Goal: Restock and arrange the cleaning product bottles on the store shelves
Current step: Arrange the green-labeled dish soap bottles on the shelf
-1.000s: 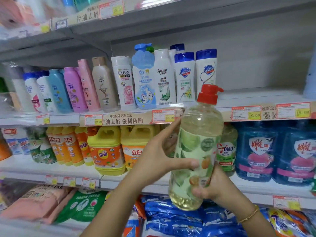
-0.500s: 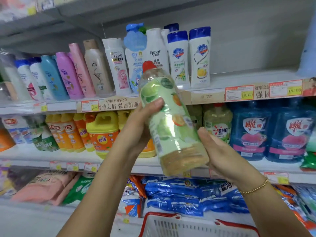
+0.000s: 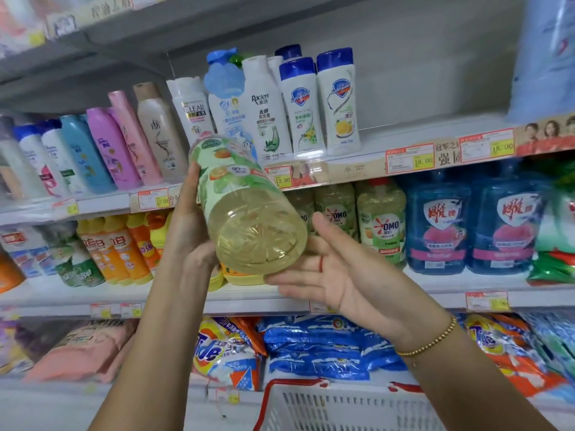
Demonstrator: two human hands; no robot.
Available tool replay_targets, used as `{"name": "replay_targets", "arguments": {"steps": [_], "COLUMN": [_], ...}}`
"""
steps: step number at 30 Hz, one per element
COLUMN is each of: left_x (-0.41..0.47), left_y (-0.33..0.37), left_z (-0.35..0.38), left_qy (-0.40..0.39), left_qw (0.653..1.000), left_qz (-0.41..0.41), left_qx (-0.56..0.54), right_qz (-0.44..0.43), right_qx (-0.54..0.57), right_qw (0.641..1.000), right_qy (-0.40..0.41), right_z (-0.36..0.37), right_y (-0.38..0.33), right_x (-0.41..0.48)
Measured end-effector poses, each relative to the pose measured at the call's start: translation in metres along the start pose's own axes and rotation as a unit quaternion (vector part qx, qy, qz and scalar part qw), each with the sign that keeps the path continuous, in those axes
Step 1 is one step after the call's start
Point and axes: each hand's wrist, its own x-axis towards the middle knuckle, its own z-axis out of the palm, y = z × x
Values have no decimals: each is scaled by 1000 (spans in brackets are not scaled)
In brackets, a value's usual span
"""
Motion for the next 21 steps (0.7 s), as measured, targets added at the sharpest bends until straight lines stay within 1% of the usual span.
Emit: {"name": "replay_targets", "arguments": {"steps": [2,4,6,8,10,11,13,14,15,17,19,21], "left_x": [1,0,0,0,2,3,4,4,3,3,4,7], "left_y": [-5,-11,-16,-17,-13,-11,-16,-23,-33,-53,-69,-79], "left_z": [-3,-3,-5,-8,-11,-11,-10,-8,-7,-6,-12,-20], "left_qy": [-27,-61,-80,-76,-69,-62,-32,-14,4,31,28,16], "left_qw": [1000,998,995,993,990,984,952,931,916,901,890,877], "left_qz": [-6,-18,-47,-83,-90,-85,-70,-58,-41,8,42,60], "left_qx": [8,28,27,25,83,145,297,360,400,434,454,476], "right_qz": [32,33,31,29,21,9,-32,-55,-76,-100,-104,-100], "right_qx": [73,102,80,31,-55,-115,-229,-258,-271,-285,-306,-329], "right_qw": [996,993,994,997,998,993,969,958,951,944,935,923], "right_qy": [-29,-52,-66,-62,-17,16,88,114,128,136,149,171], "right_z": [2,-4,-12,-21,-28,-31,-37,-43,-50,-67,-85,-100], "right_y": [7,10,7,3,2,3,8,12,18,32,45,56], "right_x": [5,9,8,6,6,7,11,13,16,21,26,31]}}
